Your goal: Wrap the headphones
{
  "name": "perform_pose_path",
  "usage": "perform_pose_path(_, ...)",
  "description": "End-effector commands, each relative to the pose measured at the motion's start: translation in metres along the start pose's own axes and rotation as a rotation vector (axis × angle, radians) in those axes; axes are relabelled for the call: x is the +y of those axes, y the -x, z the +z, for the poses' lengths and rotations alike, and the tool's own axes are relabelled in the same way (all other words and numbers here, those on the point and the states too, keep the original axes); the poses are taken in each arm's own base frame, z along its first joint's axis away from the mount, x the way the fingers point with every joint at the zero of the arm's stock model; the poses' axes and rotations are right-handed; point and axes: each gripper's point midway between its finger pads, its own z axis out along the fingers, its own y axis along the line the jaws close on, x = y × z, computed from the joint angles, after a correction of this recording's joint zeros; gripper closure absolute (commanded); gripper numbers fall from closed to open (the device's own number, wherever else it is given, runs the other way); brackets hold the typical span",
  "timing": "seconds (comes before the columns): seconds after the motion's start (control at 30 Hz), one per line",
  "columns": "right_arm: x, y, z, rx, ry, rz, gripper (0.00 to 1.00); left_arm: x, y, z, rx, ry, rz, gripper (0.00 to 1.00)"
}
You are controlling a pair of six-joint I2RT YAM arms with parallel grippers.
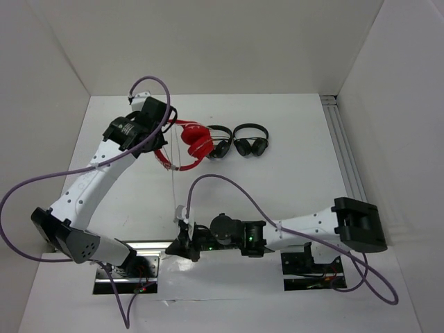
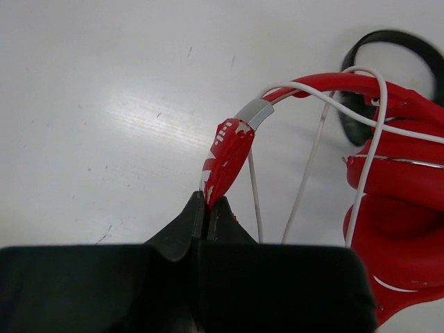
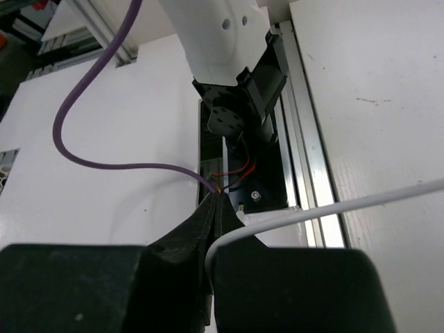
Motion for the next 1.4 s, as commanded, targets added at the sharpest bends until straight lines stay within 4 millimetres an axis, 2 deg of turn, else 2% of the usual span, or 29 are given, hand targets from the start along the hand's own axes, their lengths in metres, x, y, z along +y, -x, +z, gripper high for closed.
perform_pose_path(0.0, 0.000, 0.013, -0.019, 0.061, -0.083, -0.108, 1.00, -0.010, 0.024, 0.002, -0.103, -0.063, -0.133, 1.00)
perform_pose_path(0.07, -0.002, 0.020, -0.027, 0.087, -0.143, -0.152, 1.00, -0.010, 0.018, 0.008, -0.091, -0.064, -0.085, 1.00)
perform_pose_path(0.1, -0.003, 0.030, -0.033, 0.079, -0.164, -0.164, 1.00, -0.008, 0.013, 0.010, -0.078, -0.053, -0.074, 1.00)
perform_pose_path(0.17, -0.013, 0.038, -0.043, 0.111, -0.235, -0.200, 1.00, -0.002, 0.005, 0.011, -0.068, -0.045, -0.046, 1.00)
perform_pose_path(0.3, -0.019, 0.068, -0.064, 0.125, -0.309, -0.271, 1.00, 0.003, -0.011, 0.014, -0.044, -0.068, 0.046, 1.00)
perform_pose_path(0.37, -0.025, 0.088, -0.076, 0.128, -0.376, -0.303, 1.00, 0.006, -0.023, 0.016, -0.016, -0.074, 0.093, 1.00)
perform_pose_path(0.43, -0.031, 0.100, -0.084, 0.142, -0.421, -0.345, 1.00, 0.005, -0.038, 0.013, -0.002, -0.093, 0.159, 1.00)
perform_pose_path(0.47, -0.034, 0.118, -0.089, 0.120, -0.467, -0.361, 1.00, 0.004, -0.045, 0.012, 0.010, -0.108, 0.184, 1.00)
perform_pose_path(0.53, -0.046, 0.126, -0.103, 0.167, -0.553, -0.411, 1.00, 0.002, -0.058, 0.006, 0.029, -0.163, 0.227, 1.00)
perform_pose_path(0.57, -0.050, 0.125, -0.103, 0.177, -0.576, -0.429, 1.00, 0.005, -0.060, 0.005, 0.022, -0.168, 0.240, 1.00)
perform_pose_path(0.6, -0.050, 0.133, -0.108, 0.192, -0.592, -0.442, 1.00, -0.004, -0.064, 0.002, 0.024, -0.224, 0.254, 1.00)
perform_pose_path(0.73, -0.065, 0.147, -0.120, 0.207, -0.708, -0.511, 1.00, -0.001, -0.079, -0.005, 0.029, -0.262, 0.329, 1.00)
perform_pose_path(0.8, -0.081, 0.147, -0.129, 0.205, -0.814, -0.545, 0.98, 0.002, -0.086, -0.013, 0.035, -0.277, 0.349, 1.00)
perform_pose_path(0.9, -0.110, 0.155, -0.145, 0.192, -0.958, -0.578, 0.97, -0.001, -0.097, -0.025, 0.044, -0.325, 0.392, 1.00)
perform_pose_path(0.93, -0.117, 0.159, -0.144, 0.171, -0.966, -0.567, 0.97, -0.002, -0.100, -0.027, 0.050, -0.330, 0.405, 1.00)
perform_pose_path(0.97, -0.135, 0.168, -0.152, 0.157, -1.011, -0.552, 0.95, -0.004, -0.103, -0.033, 0.049, -0.350, 0.419, 1.00)
perform_pose_path(1.07, -0.154, 0.183, -0.157, 0.101, -1.007, -0.526, 0.87, -0.004, -0.104, -0.044, 0.037, -0.360, 0.452, 1.00)
perform_pose_path(1.13, -0.170, 0.196, -0.160, 0.083, -1.004, -0.505, 0.87, 0.000, -0.106, -0.052, 0.033, -0.377, 0.460, 1.00)
perform_pose_path(1.2, -0.186, 0.199, -0.165, 0.088, -1.021, -0.492, 0.87, 0.000, -0.109, -0.056, 0.036, -0.389, 0.475, 1.00)
perform_pose_path(1.23, -0.190, 0.195, -0.158, 0.102, -0.988, -0.491, 0.87, -0.003, -0.113, -0.059, 0.041, -0.409, 0.486, 1.00)
perform_pose_path(1.3, -0.201, 0.193, -0.160, 0.108, -0.982, -0.473, 0.87, -0.004, -0.114, -0.066, 0.045, -0.437, 0.490, 1.00)
perform_pose_path(1.37, -0.208, 0.180, -0.156, 0.124, -0.944, -0.456, 0.87, -0.005, -0.108, -0.080, 0.030, -0.487, 0.474, 1.00)
